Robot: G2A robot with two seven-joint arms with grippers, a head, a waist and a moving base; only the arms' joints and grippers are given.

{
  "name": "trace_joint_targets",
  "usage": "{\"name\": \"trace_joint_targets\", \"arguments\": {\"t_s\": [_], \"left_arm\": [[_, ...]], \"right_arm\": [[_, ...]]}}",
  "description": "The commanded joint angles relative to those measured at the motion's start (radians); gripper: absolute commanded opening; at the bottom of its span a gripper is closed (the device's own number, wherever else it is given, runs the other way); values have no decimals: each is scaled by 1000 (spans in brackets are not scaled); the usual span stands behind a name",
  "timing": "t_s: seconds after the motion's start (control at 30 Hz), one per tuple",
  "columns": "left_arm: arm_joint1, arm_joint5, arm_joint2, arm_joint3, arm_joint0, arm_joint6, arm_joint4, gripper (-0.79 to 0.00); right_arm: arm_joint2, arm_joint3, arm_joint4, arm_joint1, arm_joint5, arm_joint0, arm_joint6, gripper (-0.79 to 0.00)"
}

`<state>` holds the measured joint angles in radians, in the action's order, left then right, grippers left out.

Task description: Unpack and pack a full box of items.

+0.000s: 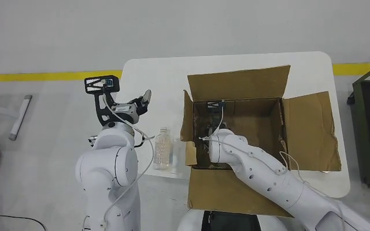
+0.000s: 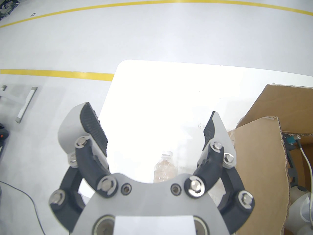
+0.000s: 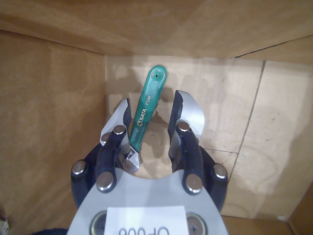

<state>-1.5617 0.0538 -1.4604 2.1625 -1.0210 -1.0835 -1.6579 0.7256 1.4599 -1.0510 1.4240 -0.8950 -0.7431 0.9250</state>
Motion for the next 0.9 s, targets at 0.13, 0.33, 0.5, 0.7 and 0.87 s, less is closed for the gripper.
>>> {"name": "trace_joint_targets", "arguments": {"t_s": [0.13, 0.33, 0.5, 0.7, 0.87], "left_arm": [[0, 0, 0, 0, 0, 0, 0, 0], [0, 0, 0, 0, 0, 0, 0, 0], [0, 0, 0, 0, 0, 0, 0, 0], [0, 0, 0, 0, 0, 0, 0, 0], [0, 0, 0, 0, 0, 0, 0, 0]], "right_arm": [[6, -18, -15, 12, 9, -1, 9, -471], [15, -28, -33, 22, 17, -6, 17, -693], [26, -23, -58, 28, 25, -16, 25, -785], [45, -1, -98, 30, 46, -37, 46, -785], [79, 29, -181, 21, 98, -66, 98, -785]]}}
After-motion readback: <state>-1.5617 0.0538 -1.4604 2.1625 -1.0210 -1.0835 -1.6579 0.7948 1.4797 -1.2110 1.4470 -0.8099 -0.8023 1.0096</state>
